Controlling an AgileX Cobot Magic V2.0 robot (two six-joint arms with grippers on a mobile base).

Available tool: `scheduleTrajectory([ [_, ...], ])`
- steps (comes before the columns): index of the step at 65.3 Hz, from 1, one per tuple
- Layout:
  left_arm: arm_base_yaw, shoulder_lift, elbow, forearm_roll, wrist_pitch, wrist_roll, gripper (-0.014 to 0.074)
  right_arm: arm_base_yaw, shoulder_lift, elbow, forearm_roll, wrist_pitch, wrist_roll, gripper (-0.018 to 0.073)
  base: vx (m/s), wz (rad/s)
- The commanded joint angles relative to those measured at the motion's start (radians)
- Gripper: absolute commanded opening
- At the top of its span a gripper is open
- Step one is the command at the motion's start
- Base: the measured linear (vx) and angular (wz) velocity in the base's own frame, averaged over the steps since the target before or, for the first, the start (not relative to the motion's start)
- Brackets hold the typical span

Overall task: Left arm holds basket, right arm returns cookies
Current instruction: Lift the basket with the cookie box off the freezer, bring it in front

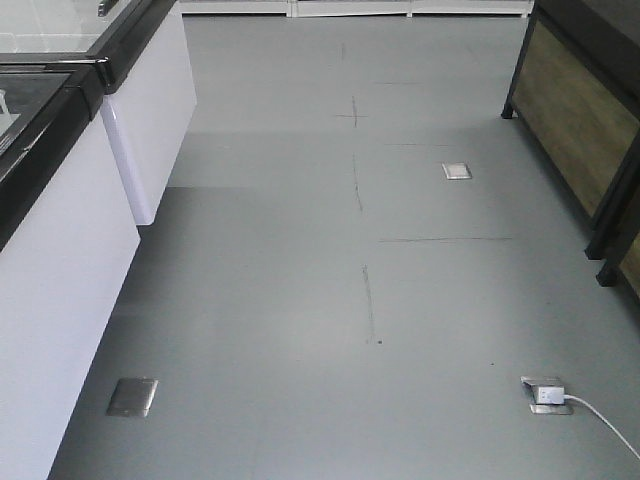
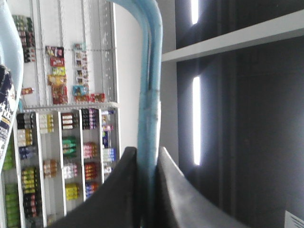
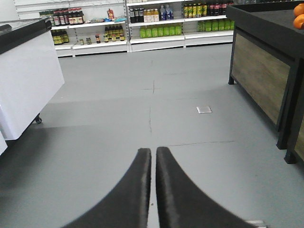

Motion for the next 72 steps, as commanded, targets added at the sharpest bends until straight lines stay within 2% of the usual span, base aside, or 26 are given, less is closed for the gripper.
scheduleTrajectory([
  [1, -0.060, -0.047, -0.038, 0.005, -0.155, -0.035, -0.0005, -0.007, -0.012, 0.018, -0.008, -0.072, -0.002, -0.0006, 0.00, 0.00],
  [53, -0.523, -0.024, -0.037, 0.047, -0.140, -0.031, -0.0005, -0.007, -0.012, 0.018, -0.008, -0.072, -0.002, -0.0006, 0.00, 0.00],
  [61, -0.584, -0.016, -0.037, 0.076, -0.139, -0.031, -0.0005, -0.007, -0.012, 0.018, -0.008, -0.072, -0.002, -0.0006, 0.00, 0.00],
  [72, -0.657, -0.016, -0.037, 0.076, -0.140, -0.031, -0.0004, -0.007, -0.012, 0.018, -0.008, -0.072, -0.002, -0.0006, 0.00, 0.00],
])
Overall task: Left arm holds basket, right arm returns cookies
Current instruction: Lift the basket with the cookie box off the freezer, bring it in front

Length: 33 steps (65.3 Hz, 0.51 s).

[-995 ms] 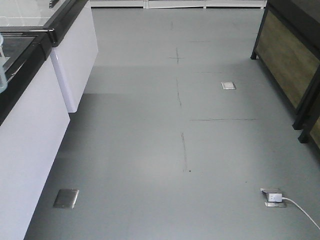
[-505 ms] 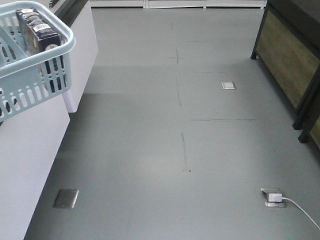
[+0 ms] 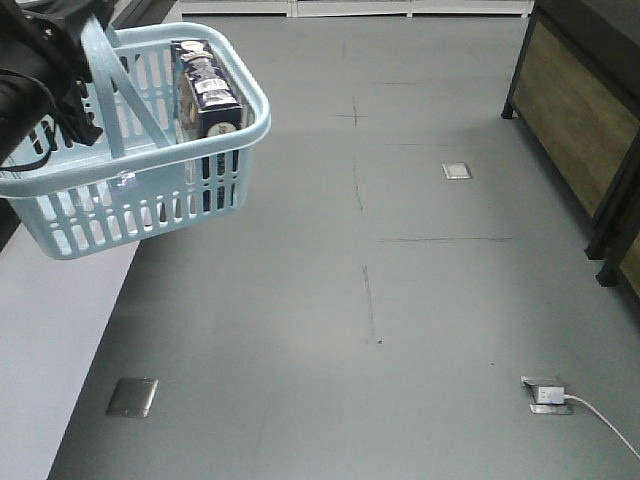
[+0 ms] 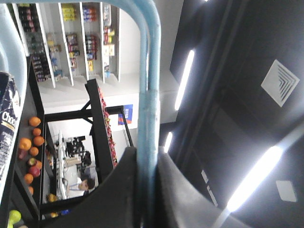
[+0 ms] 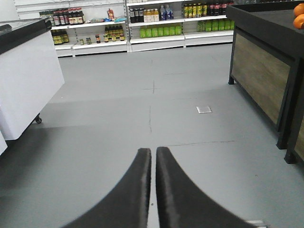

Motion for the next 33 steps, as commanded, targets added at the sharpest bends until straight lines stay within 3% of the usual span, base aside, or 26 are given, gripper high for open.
scheduleTrajectory([
  [1, -0.040, -0.040, -0.037, -0.014, -0.126, 0.000, -0.0004, -0.007, -0.012, 0.018, -0.008, -0.072, -0.002, -0.0006, 0.00, 0.00],
  [33, -0.183, -0.029, -0.037, -0.010, -0.151, 0.000, -0.0003, -0.007, -0.012, 0.018, -0.008, -0.072, -0.002, -0.0006, 0.00, 0.00],
])
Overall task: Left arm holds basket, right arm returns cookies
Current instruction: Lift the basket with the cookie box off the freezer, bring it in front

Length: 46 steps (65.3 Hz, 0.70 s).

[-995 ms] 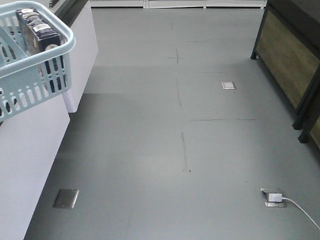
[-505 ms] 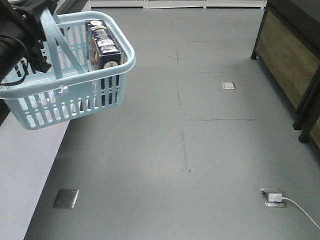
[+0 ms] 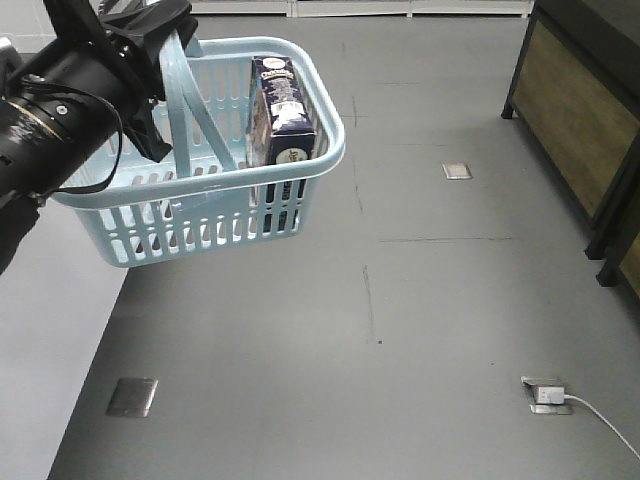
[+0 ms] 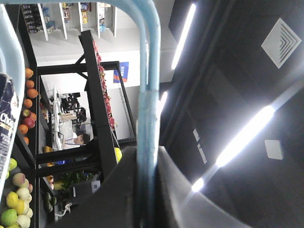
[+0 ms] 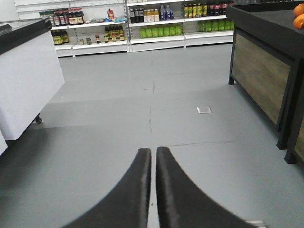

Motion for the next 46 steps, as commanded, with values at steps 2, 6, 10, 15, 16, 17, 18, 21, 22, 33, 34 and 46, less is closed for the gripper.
scheduleTrajectory([
  [2, -0.031, -0.040, -0.037, -0.017, -0.133, 0.000, -0.0003, -0.007, -0.012, 0.018, -0.008, -0.072, -0.002, -0.0006, 0.00, 0.00],
  [6, -0.045, -0.040, -0.037, -0.015, -0.133, 0.000, -0.0003, -0.007, -0.012, 0.018, -0.008, -0.072, -0.002, -0.0006, 0.00, 0.00],
  [10, -0.054, -0.040, -0.037, -0.001, -0.133, 0.000, -0.0003, -0.007, -0.012, 0.018, -0.008, -0.072, -0.002, -0.0006, 0.00, 0.00],
  [15, -0.055, -0.040, -0.037, 0.023, -0.134, -0.002, -0.0003, -0.007, -0.012, 0.018, -0.008, -0.072, -0.002, -0.0006, 0.00, 0.00],
  [16, -0.055, -0.040, -0.037, 0.027, -0.134, -0.002, -0.0003, -0.007, -0.012, 0.018, -0.008, -0.072, -0.002, -0.0006, 0.00, 0.00],
  [17, -0.055, -0.040, -0.037, 0.029, -0.136, -0.002, -0.0003, -0.007, -0.012, 0.018, -0.008, -0.072, -0.002, -0.0006, 0.00, 0.00],
  [18, -0.055, -0.040, -0.037, 0.031, -0.136, -0.002, -0.0003, -0.007, -0.012, 0.018, -0.008, -0.072, -0.002, -0.0006, 0.00, 0.00],
  [21, -0.055, -0.040, -0.037, 0.033, -0.136, -0.003, -0.0003, -0.007, -0.012, 0.018, -0.008, -0.072, -0.002, -0.0006, 0.00, 0.00],
  [22, -0.056, -0.040, -0.037, 0.033, -0.136, -0.005, -0.0003, -0.007, -0.012, 0.018, -0.008, -0.072, -0.002, -0.0006, 0.00, 0.00],
  [33, -0.079, -0.042, -0.011, 0.015, -0.137, -0.023, -0.0003, -0.007, -0.012, 0.018, -0.008, -0.072, -0.002, -0.0006, 0.00, 0.00],
  [34, -0.083, -0.042, -0.001, 0.011, -0.138, -0.023, -0.0003, -0.007, -0.012, 0.018, -0.008, -0.072, -0.002, -0.0006, 0.00, 0.00],
  [46, -0.129, -0.044, 0.109, -0.079, -0.235, -0.014, -0.0003, -0.007, -0.012, 0.018, -0.008, -0.072, -0.002, -0.0006, 0.00, 0.00],
])
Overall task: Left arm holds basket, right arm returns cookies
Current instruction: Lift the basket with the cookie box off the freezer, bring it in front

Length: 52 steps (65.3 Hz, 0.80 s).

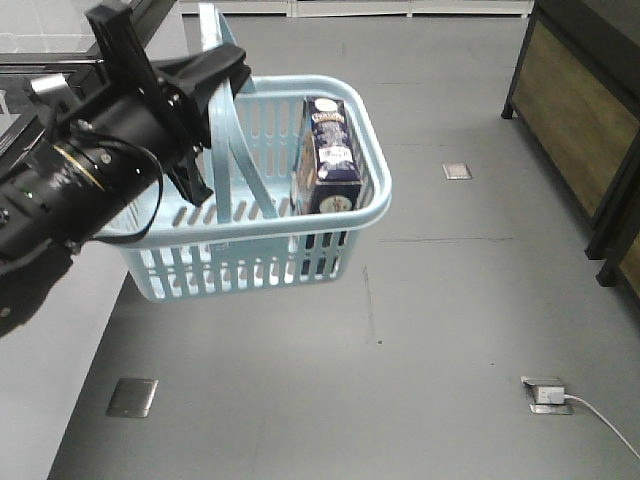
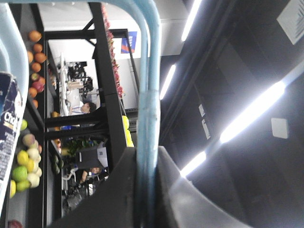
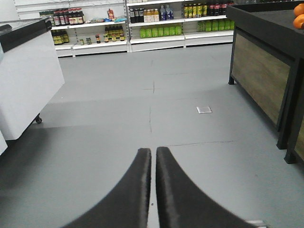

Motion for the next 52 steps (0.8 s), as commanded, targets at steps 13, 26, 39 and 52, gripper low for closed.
scheduleTrajectory([
  [13, -0.076, -0.043, 0.108, -0.151, -0.303, 0.032, -0.0003, -0.007, -0.012, 0.018, -0.008, -0.072, -0.002, -0.0006, 0.00, 0.00],
  [26, -0.133, -0.043, 0.166, -0.155, -0.386, 0.033, -0.0003, -0.007, -0.012, 0.018, -0.008, -0.072, -0.002, -0.0006, 0.00, 0.00],
  [39, -0.184, -0.043, 0.199, -0.154, -0.443, 0.038, -0.0003, -0.007, -0.012, 0.018, -0.008, -0.072, -0.002, -0.0006, 0.00, 0.00],
  [52, -0.224, -0.043, 0.246, -0.157, -0.495, 0.040, -0.0003, -0.007, -0.012, 0.018, -0.008, -0.072, -0.002, -0.0006, 0.00, 0.00],
])
